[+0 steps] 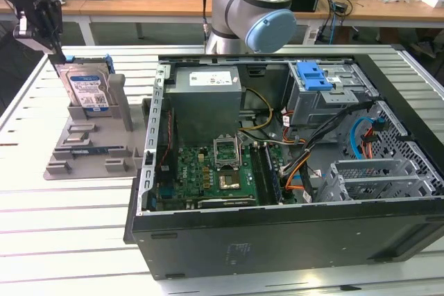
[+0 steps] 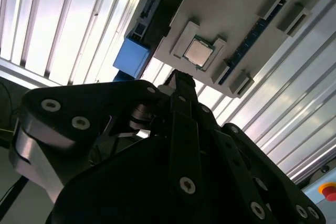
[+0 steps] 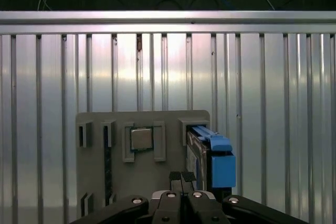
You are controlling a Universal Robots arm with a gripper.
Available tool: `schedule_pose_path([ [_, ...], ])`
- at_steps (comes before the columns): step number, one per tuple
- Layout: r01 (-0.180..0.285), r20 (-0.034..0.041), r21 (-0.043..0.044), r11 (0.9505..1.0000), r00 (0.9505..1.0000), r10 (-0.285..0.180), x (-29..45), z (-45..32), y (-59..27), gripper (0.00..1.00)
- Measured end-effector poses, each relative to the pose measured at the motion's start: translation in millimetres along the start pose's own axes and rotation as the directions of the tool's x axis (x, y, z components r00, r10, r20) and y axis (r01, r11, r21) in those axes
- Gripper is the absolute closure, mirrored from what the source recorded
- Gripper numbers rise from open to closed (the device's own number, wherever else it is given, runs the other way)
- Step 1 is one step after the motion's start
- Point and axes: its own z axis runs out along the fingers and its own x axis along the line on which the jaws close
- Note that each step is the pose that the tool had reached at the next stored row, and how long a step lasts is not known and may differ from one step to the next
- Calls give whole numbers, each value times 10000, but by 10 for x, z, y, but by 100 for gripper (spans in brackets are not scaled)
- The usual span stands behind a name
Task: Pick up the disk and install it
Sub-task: 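Pick up the disk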
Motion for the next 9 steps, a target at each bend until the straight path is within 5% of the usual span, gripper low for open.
schedule_pose_path([
  [3, -2, 0, 0, 10000, 10000, 2, 0, 0, 0, 89],
  [9, -4, 0, 0, 10000, 10000, 4, 0, 0, -1, 58],
])
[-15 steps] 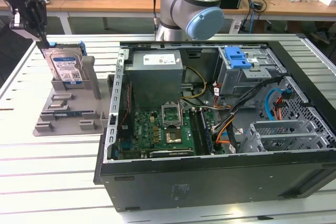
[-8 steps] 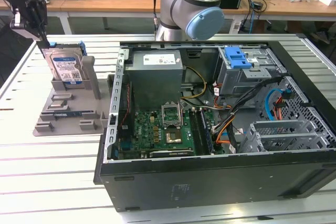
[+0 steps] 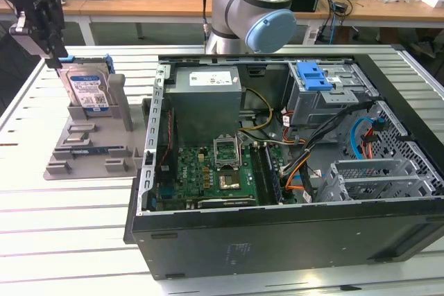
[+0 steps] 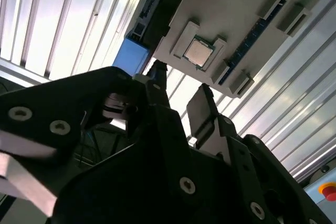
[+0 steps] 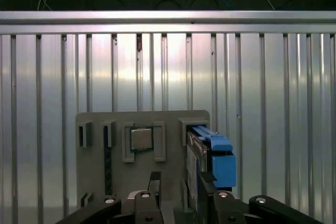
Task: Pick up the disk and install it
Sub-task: 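Pick up the disk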
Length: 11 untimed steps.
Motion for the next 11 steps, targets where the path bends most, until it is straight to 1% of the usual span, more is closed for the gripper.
schedule_pose_path([
  [1, -1, 0, 1, 10000, 10000, 1, 0, 0, 0, 53],
  [3, -1, 0, 0, 10000, 10000, 1, 0, 0, 0, 53],
  [4, -2, 0, 1, 10000, 10000, 2, 0, 0, 0, 46],
  [5, -16, 0, 3, 10000, 10000, 16, -4, 3, -1, 46],
  [8, -325, 5, 5, 9995, 9995, 325, -14, 22, -1, 46],
  [10, -385, 7, 6, 9993, 9993, 385, -59, 39, 0, 46],
  [11, -385, 7, 6, 9993, 9993, 385, -149, 57, 0, 46],
])
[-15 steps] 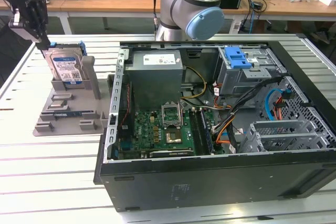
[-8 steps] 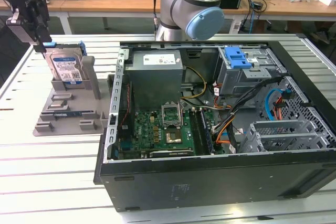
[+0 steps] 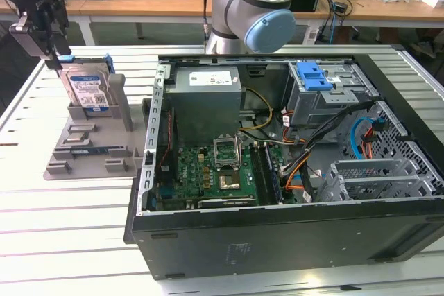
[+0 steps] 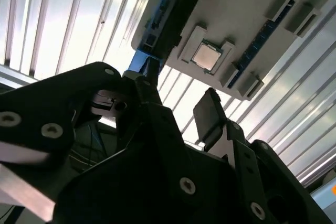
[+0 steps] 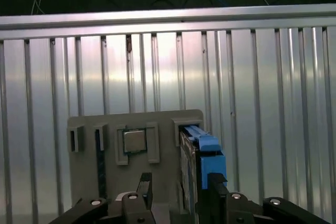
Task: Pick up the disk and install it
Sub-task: 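Pick up the disk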
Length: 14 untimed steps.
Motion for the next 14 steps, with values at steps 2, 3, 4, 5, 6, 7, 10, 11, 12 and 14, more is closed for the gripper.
schedule_pose_path([
  [2, -2, -11, -7, 10000, 10000, 2, -182, 60, 5, 46],
  [3, -3, -41, -8, 10000, 10000, 3, -213, 84, 1, 46],
  [4, -3, -65, -10, 10000, 10000, 3, -225, 99, -2, 46],
  [5, -3, -154, -6, 10000, 9999, 3, -230, 135, -9, 46],
  [6, 16, -240, -5, 10000, 9997, -16, -230, 163, -13, 46],
  [7, 43, -285, -9, 10000, 9996, -43, -229, 195, -18, 46],
  [10, 111, -308, -21, 9999, 9995, -112, -230, 268, -29, 46],
  [11, 131, -310, -24, 9999, 9994, -132, -230, 289, -32, 46],
  [12, 146, -310, -26, 9999, 9994, -147, -229, 308, -34, 46],
  [14, 173, -311, -30, 9998, 9994, -174, -228, 353, -37, 46],
])
